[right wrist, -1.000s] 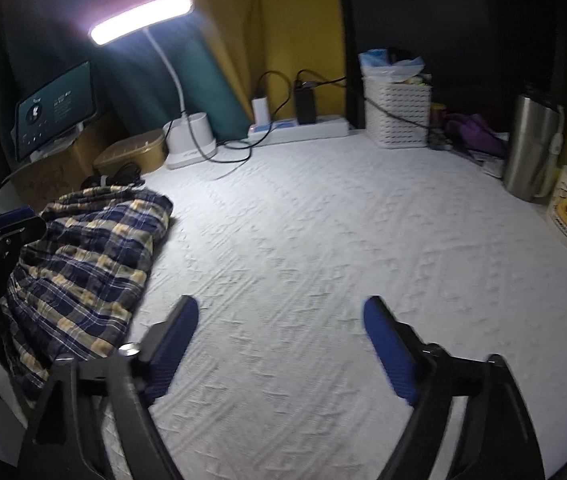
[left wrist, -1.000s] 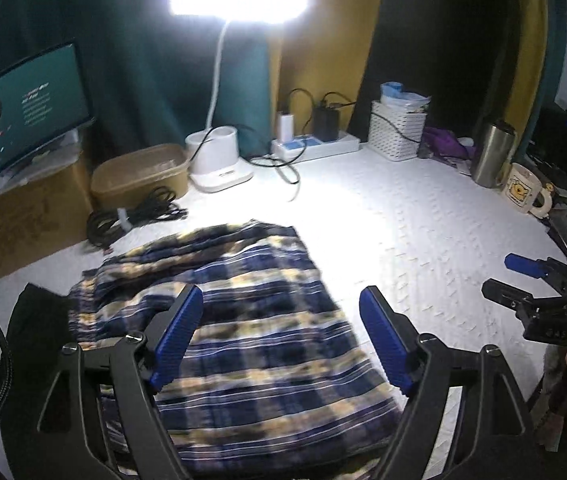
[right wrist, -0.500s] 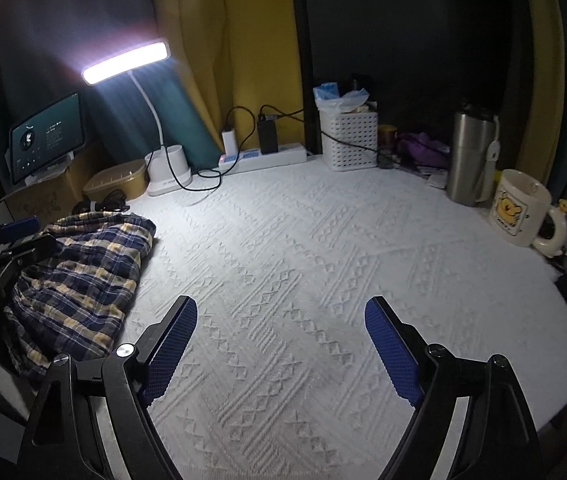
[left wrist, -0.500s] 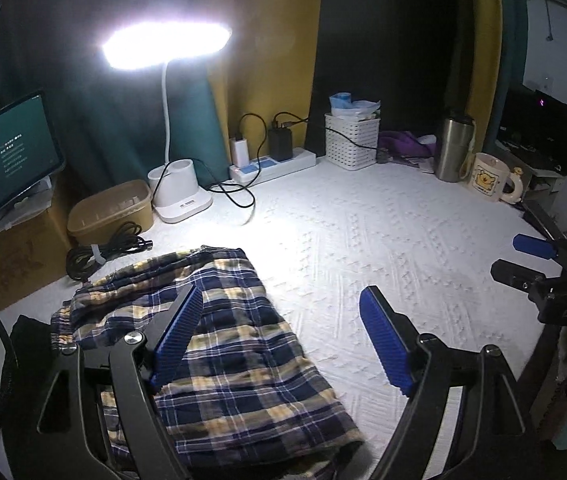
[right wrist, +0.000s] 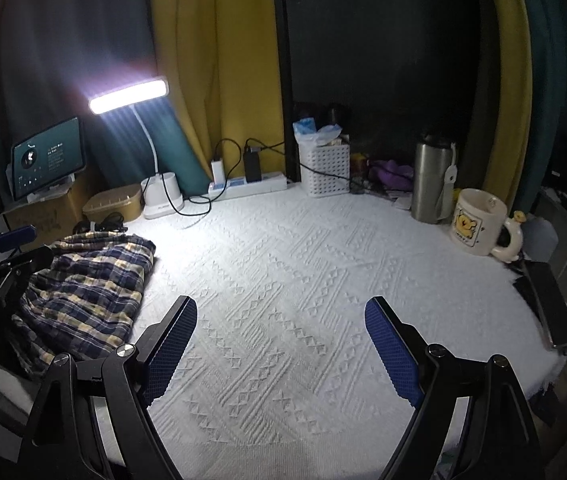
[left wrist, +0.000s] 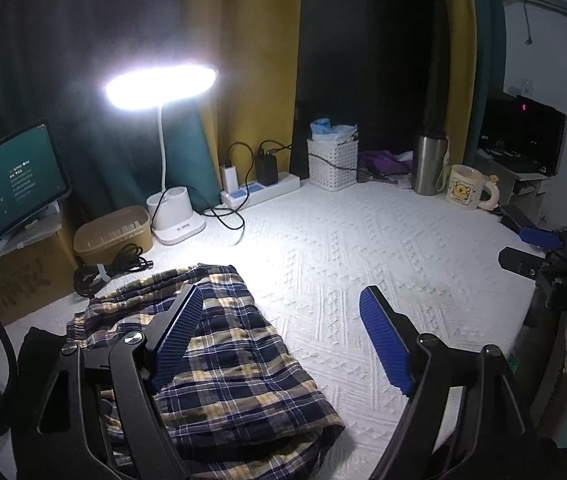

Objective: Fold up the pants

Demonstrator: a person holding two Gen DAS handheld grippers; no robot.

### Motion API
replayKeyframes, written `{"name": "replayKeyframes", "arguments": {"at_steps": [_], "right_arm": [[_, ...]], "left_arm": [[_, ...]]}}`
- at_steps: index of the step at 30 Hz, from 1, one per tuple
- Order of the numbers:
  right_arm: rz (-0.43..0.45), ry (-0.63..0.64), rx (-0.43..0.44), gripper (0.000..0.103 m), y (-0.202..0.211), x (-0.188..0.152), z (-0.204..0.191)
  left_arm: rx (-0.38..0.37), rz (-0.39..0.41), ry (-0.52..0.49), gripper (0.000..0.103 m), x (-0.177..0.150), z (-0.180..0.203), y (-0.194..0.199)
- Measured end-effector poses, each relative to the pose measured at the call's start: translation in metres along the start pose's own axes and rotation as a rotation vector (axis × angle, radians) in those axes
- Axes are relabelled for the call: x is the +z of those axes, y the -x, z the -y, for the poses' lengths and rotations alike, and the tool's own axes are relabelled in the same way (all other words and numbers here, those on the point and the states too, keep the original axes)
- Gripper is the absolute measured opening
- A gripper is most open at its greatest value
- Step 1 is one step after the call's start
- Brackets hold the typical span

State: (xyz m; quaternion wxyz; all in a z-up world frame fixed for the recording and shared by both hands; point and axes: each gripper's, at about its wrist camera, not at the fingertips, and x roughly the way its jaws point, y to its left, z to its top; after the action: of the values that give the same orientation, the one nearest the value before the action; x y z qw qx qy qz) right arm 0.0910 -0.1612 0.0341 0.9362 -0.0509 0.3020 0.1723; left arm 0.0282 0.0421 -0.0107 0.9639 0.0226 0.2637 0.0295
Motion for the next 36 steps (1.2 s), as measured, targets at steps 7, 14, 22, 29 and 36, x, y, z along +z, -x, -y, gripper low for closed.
{"name": "replayKeyframes", "arguments": {"at_steps": [7, 14, 22, 29, 36], "right_arm": [[0.037, 0.011, -0.014, 0.087, 0.024, 0.001, -0.008], [0.081, 0.026, -0.030, 0.087, 0.054, 0.004, -0.016], [0.134, 0.032, -0.043, 0.087, 0.084, 0.007, -0.020], [0.186, 0.044, -0.065, 0.088, 0.112, 0.011, -0.023], [0.249, 0.049, -0.092, 0.090, 0.141, 0.014, -0.026]], "left_arm": [[-0.004, 0.046, -0.001, 0.081, -0.001, 0.002, 0.024], [-0.008, 0.102, 0.002, 0.081, -0.002, 0.002, 0.049], [-0.003, 0.164, -0.004, 0.081, -0.001, 0.004, 0.078], [0.004, 0.226, 0.033, 0.098, -0.004, 0.003, 0.097], [0.033, 0.276, 0.069, 0.102, -0.001, -0.004, 0.117]]}}
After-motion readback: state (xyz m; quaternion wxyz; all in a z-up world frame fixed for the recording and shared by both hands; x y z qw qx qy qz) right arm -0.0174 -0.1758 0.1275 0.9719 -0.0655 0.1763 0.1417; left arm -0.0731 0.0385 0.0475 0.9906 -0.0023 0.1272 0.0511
